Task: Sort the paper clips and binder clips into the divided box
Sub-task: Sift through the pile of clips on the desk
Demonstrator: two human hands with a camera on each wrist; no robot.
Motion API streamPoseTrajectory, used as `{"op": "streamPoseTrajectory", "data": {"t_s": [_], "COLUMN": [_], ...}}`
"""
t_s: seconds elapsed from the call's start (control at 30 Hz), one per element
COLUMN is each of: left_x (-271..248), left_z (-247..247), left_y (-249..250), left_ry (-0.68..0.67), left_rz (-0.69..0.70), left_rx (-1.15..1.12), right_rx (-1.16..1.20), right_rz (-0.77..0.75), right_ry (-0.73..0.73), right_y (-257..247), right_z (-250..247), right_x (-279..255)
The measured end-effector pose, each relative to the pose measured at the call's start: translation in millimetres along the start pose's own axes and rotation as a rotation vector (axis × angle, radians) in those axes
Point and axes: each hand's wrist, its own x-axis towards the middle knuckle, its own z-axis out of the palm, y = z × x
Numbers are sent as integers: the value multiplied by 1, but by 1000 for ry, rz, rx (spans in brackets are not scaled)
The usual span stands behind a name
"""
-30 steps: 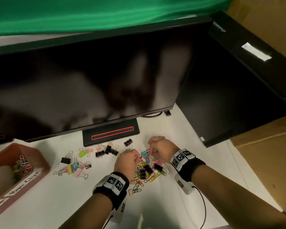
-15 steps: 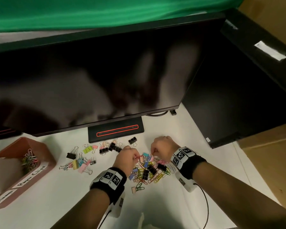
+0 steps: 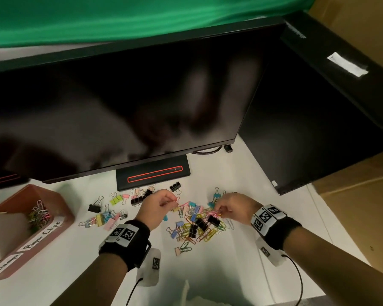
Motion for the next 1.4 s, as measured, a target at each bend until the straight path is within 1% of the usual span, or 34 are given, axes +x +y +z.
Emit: {"op": "streamPoseTrajectory", "data": {"t_s": [0.17, 0.27, 0.33, 0.43, 0.57, 0.73, 0.83, 0.9, 1.0, 1.13, 1.27, 1.4], "left_x": [-6, -10, -13, -17, -15, 0, 7, 11, 14, 13, 7, 2], "left_z": [-5, -8, -9, -7, 4, 21, 27, 28, 27, 23, 19, 20], "left_y": [2, 3, 2, 2, -2, 0, 4, 7, 10, 5, -2, -6], "left_ry": [6, 48, 69, 57, 44, 27, 17, 18, -13, -87, -94, -108], "left_rz": [-2, 19, 28, 54, 107, 135, 97, 78, 58, 21, 46, 103], "left_rx": [31, 88, 103, 108, 167, 347, 445, 479, 514, 470, 520, 593], "right_rx": [-14, -28, -17, 43, 103, 117, 104, 104, 123, 112, 75, 13], "right_rz": [-7, -41, -52, -43, 1, 48, 135, 158, 146, 121, 88, 58], "right_ry": [57, 94, 102, 119, 160, 169, 159, 138, 151, 183, 195, 148], "right_y": [-8, -13, -16, -18, -11, 6, 11, 11, 7, 0, -4, -12], "right_z": [8, 14, 17, 17, 10, 1, 0, 2, 5, 6, 11, 12], "right_x": [7, 11, 13, 11, 7, 0, -3, -2, 2, 10, 17, 22]}}
